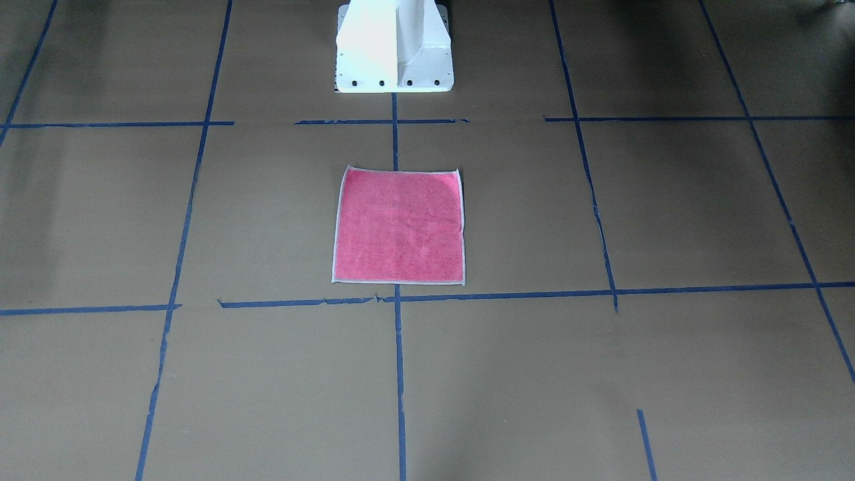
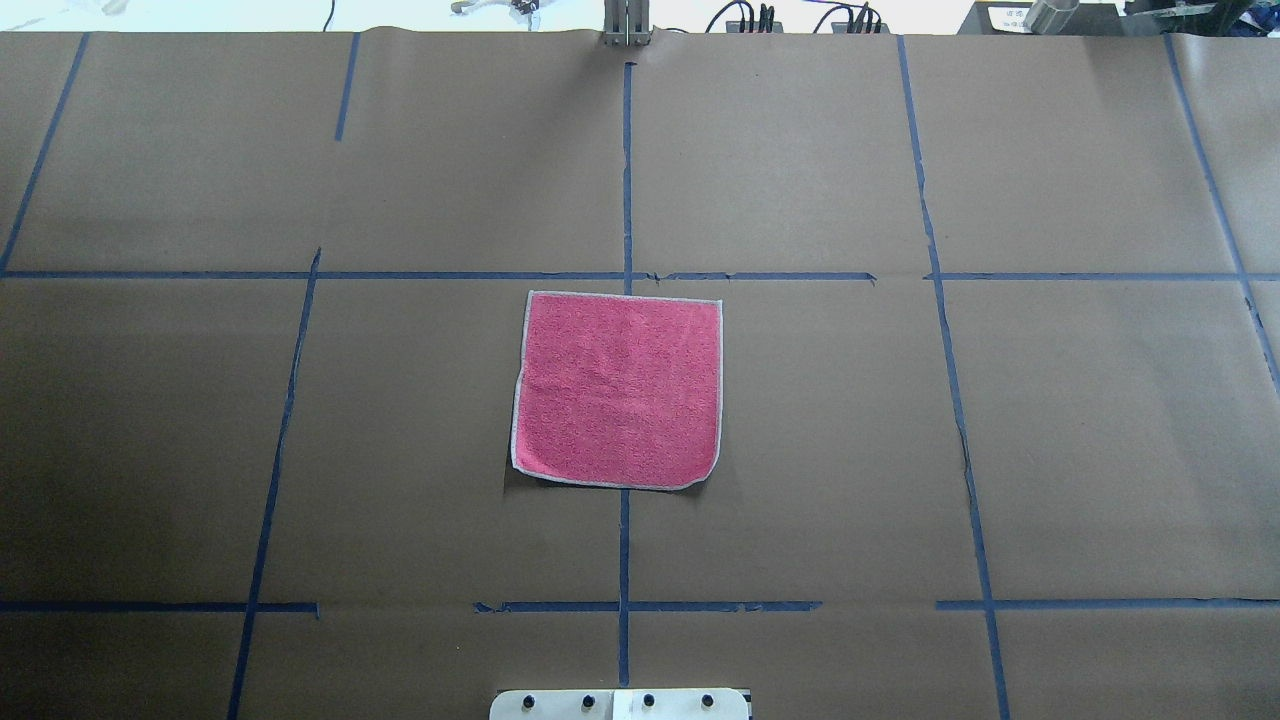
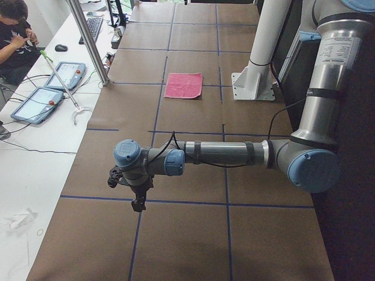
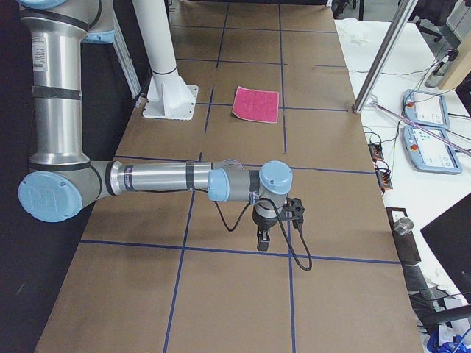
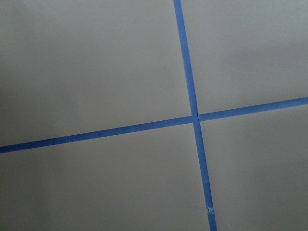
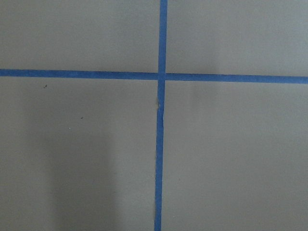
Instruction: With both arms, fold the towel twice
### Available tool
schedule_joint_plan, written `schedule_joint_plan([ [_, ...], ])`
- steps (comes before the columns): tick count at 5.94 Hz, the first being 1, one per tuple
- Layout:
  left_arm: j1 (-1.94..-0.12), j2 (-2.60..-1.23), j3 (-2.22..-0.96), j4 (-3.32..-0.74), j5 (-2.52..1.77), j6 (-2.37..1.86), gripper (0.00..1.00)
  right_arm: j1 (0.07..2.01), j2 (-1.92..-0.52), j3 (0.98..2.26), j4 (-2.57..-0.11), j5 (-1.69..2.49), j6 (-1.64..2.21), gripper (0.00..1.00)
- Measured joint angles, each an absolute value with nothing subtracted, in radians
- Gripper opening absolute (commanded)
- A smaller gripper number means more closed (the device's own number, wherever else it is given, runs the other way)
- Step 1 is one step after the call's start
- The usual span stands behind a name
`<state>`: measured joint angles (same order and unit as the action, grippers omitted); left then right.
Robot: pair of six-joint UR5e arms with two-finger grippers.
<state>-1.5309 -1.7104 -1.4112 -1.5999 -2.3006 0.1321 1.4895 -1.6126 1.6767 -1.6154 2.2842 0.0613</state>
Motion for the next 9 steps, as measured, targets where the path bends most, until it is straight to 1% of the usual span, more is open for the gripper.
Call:
schedule_joint_plan([
  [4, -1.530, -1.713, -1.411, -1.598, -2.303, 0.126, 1.00, 1.489, -1.615, 1.670, -1.616, 2.287, 0.062, 1.00],
  [6, -1.520, -1.729, -1.414, -1.602, -2.323, 0.057, 1.00, 1.487, -1.601, 1.679, -1.616, 2.304, 0.065, 1.00],
  [7, -1.493, -1.755, -1.416, -1.605, -2.343, -0.005, 1.00, 1.474, -1.567, 1.679, -1.620, 2.316, 0.071, 1.00],
  [9, -1.360, -1.860, -1.421, -1.605, -2.364, -0.200, 1.00, 1.375, -1.477, 1.689, -1.621, 2.353, 0.212, 1.00],
])
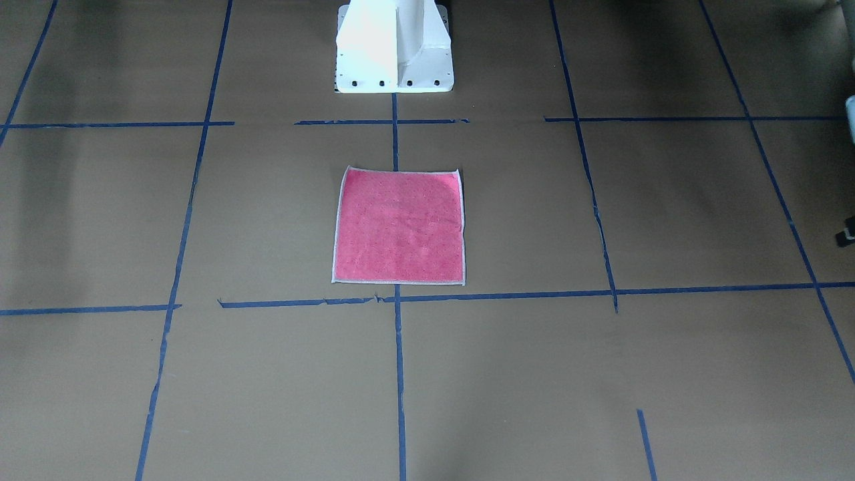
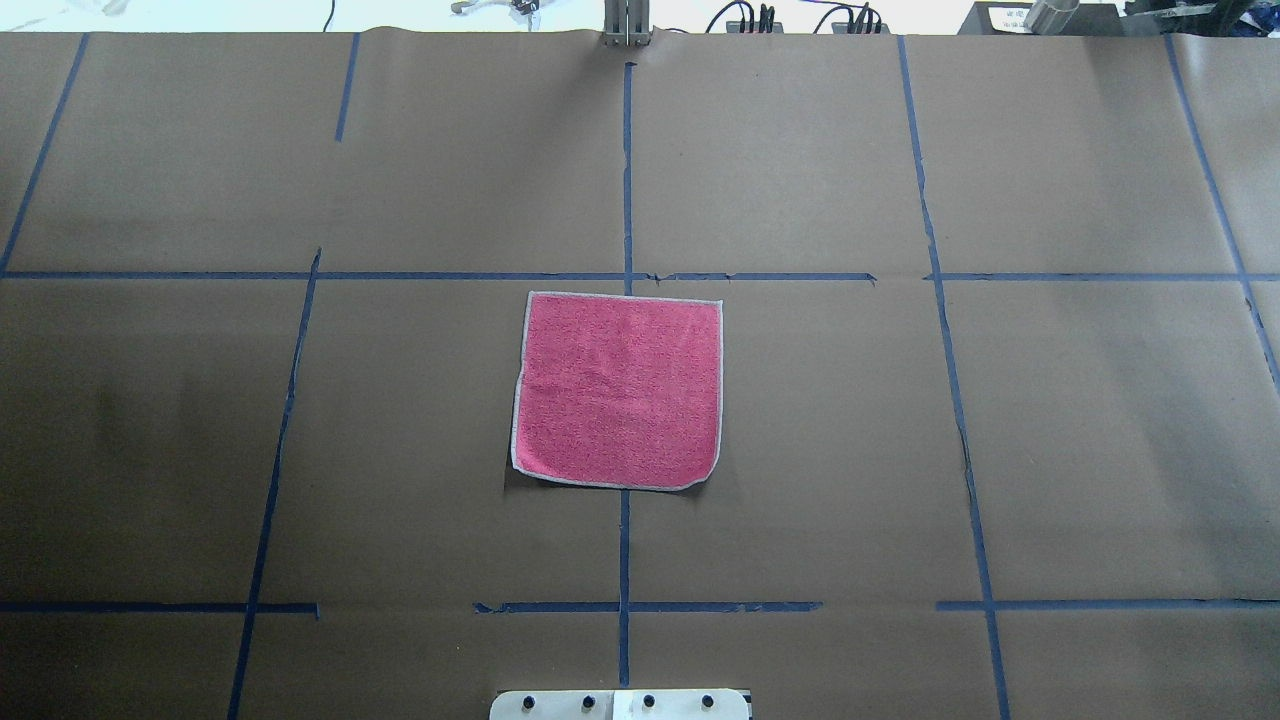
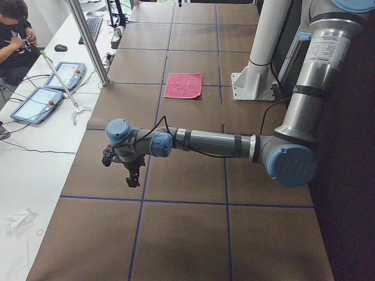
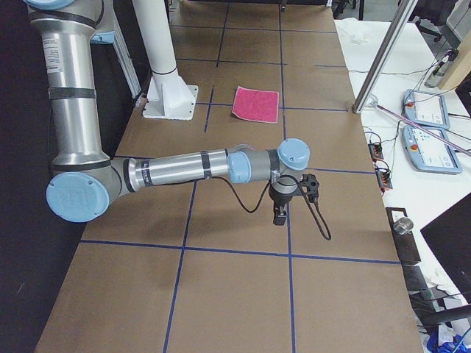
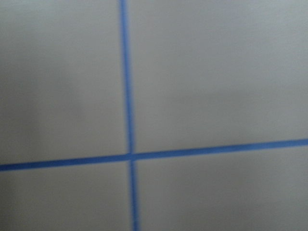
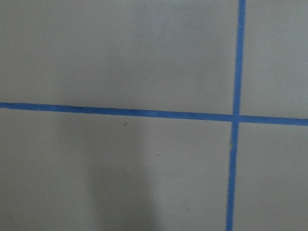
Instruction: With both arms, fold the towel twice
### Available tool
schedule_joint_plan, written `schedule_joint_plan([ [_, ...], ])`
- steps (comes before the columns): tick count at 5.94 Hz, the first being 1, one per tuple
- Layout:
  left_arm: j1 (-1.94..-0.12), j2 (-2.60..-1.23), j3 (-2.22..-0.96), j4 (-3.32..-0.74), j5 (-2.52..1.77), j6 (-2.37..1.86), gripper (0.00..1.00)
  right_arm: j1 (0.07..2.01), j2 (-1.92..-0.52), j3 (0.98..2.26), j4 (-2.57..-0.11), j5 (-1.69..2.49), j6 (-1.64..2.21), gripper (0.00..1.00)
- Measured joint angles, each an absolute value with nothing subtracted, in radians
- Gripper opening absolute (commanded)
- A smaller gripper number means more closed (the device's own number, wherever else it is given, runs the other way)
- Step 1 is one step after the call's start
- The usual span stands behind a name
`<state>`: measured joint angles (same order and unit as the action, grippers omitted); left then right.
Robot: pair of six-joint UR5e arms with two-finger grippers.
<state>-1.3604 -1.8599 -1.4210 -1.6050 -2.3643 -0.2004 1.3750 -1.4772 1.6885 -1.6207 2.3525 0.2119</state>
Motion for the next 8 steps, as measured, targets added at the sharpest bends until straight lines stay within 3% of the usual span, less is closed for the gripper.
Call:
schedule_joint_plan([
  [3, -1.085, -2.029, -1.493, -1.611, -2.360, -0.729, 1.00, 1.100, -1.316, 1.781, -1.617, 2.278, 0.710, 1.00],
  [5, -0.951, -2.079, -1.601, -1.607, -2.337, -1.099, 1.00, 0.956, -1.271, 1.862, -1.620, 2.204, 1.002, 1.00],
  [8, -0.743, -2.182, -1.649, -1.599, -2.171, -1.581, 1.00, 0.702, -1.205, 1.957, -1.622, 2.050, 1.409, 1.00],
])
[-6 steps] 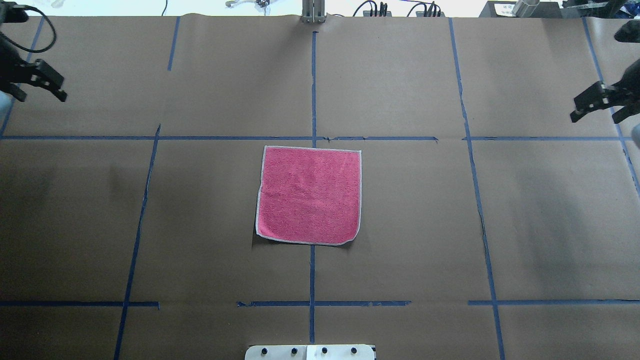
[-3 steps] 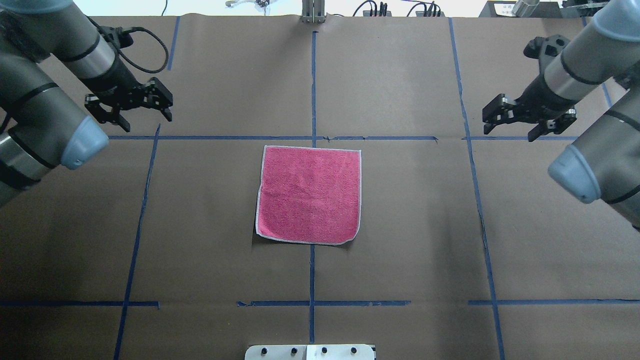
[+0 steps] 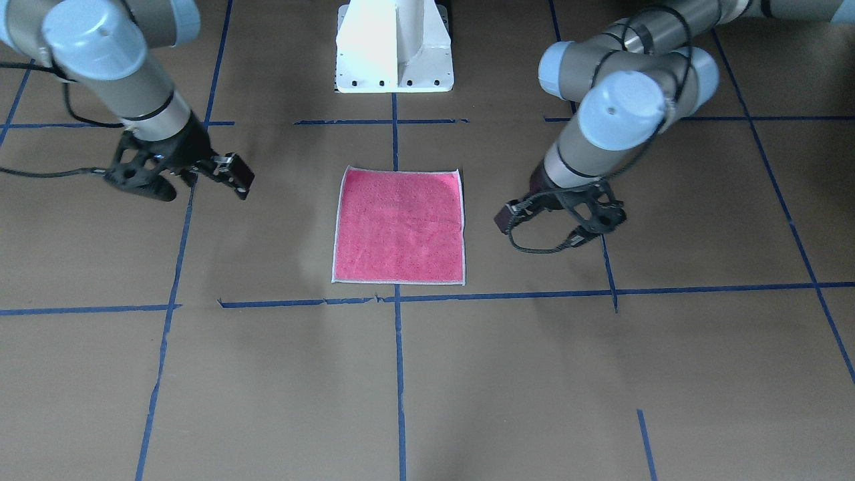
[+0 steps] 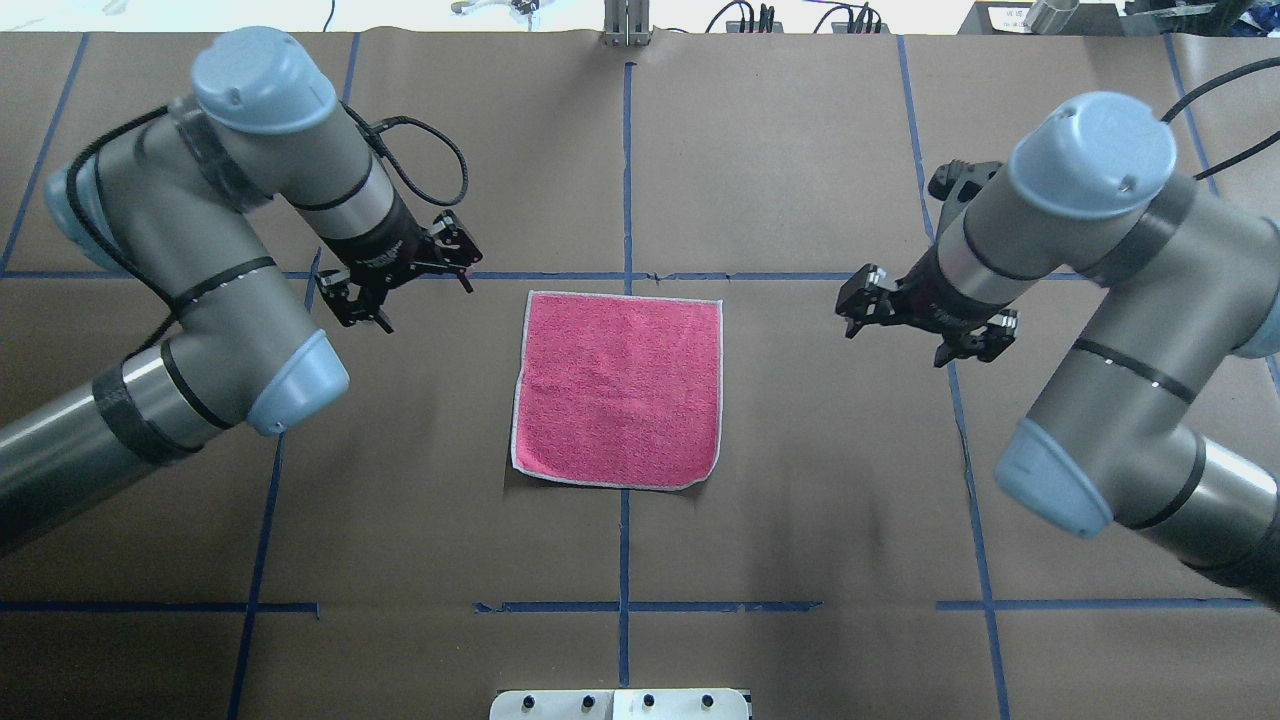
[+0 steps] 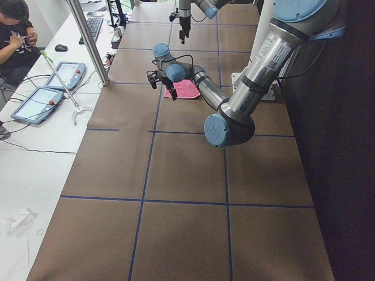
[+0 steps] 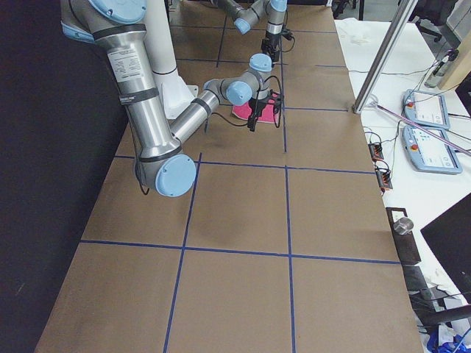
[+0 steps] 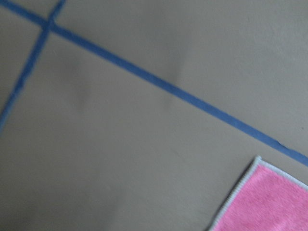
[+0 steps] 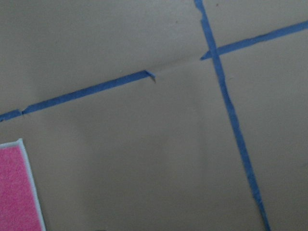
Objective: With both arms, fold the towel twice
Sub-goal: 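Lower both grippers to the two towel corners nearest the robot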
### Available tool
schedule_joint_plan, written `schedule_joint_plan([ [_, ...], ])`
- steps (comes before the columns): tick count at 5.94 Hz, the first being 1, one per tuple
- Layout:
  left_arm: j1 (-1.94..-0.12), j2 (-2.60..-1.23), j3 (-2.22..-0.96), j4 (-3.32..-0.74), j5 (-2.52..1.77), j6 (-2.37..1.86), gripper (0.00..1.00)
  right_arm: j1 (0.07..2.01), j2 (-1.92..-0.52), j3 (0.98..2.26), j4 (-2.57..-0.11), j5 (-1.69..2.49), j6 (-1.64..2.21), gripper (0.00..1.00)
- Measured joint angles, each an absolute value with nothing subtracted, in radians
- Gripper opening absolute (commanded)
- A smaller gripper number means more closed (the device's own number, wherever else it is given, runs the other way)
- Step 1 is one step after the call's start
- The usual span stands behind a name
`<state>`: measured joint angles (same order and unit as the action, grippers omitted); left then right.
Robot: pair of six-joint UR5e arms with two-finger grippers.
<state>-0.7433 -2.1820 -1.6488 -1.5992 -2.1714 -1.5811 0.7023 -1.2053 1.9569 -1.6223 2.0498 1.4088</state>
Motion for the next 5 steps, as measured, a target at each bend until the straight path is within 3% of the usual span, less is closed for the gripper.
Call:
schedule_joint_plan([
  [2, -0.626, -2.211, -1.660, -1.598, -2.064, -1.779, 1.00, 0.568, -1.136, 1.958, -1.625, 1.945, 1.589, 1.00],
  [5, -0.550, -2.191, -1.712, -1.593, -2.003, -1.882, 1.00, 0.540, -1.038, 1.876, -1.627, 1.894, 1.654, 1.00],
])
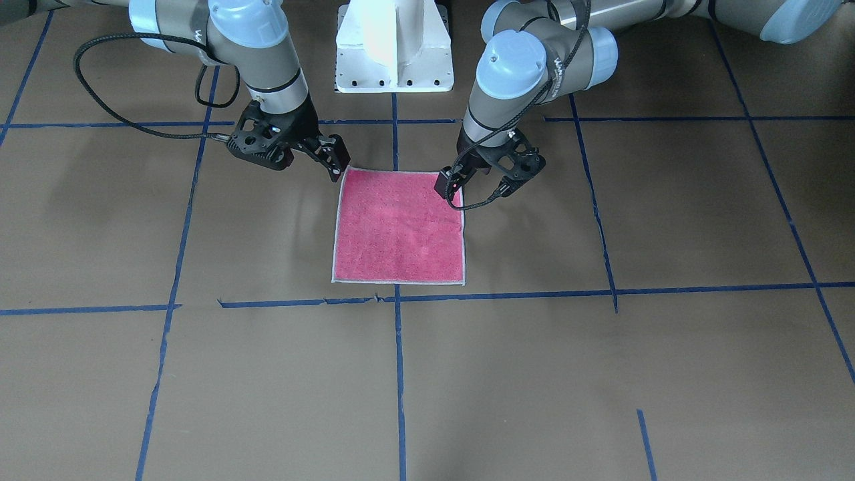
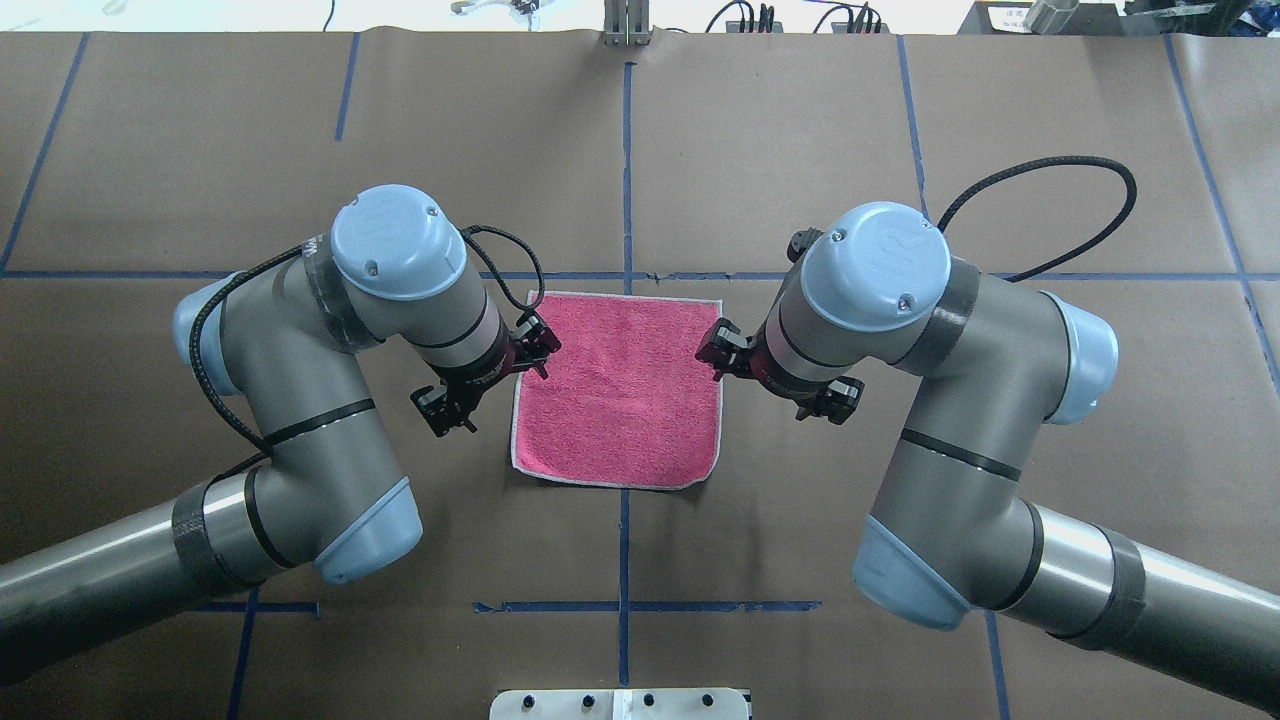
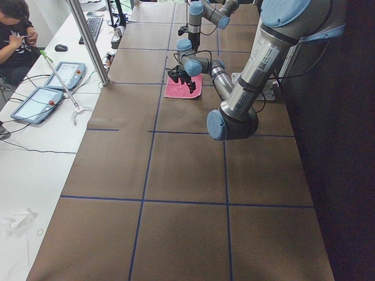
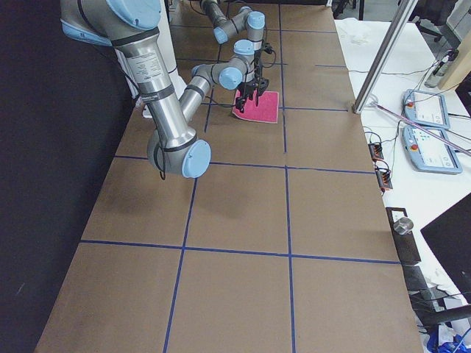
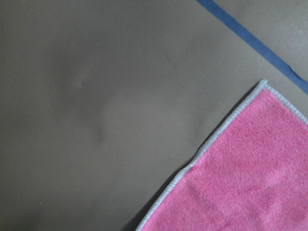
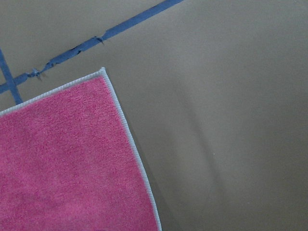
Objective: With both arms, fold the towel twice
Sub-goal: 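Lower both grippers to the two towel corners nearest the robot, then pinch the near towel corners with the left and right grippers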
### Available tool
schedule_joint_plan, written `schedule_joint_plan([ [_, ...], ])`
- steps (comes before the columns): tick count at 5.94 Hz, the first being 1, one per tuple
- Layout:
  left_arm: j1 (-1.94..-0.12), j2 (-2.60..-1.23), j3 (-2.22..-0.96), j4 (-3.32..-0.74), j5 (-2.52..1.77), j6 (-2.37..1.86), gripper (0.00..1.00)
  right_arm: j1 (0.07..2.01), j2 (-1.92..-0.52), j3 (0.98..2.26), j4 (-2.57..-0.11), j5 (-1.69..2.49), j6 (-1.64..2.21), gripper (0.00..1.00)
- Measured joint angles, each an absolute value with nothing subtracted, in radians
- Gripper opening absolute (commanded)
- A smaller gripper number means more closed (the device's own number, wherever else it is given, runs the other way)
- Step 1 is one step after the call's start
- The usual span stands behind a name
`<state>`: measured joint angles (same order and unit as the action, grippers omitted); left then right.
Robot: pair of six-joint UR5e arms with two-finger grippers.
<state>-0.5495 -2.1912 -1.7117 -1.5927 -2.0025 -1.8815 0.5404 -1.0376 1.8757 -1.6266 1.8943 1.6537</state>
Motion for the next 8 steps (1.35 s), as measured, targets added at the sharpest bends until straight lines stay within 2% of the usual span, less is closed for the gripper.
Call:
schedule_joint_plan([
  [3, -0.500, -2.183, -1.719, -1.579, -1.942, -1.953, 1.00, 0.532, -0.944, 1.741, -1.627, 1.889, 1.736, 1.00],
  [8, -0.404, -2.158, -1.709, -1.583, -1.882, -1.949, 1.00, 0.428, -0.994, 1.753, -1.616, 1.871, 1.799, 1.00],
])
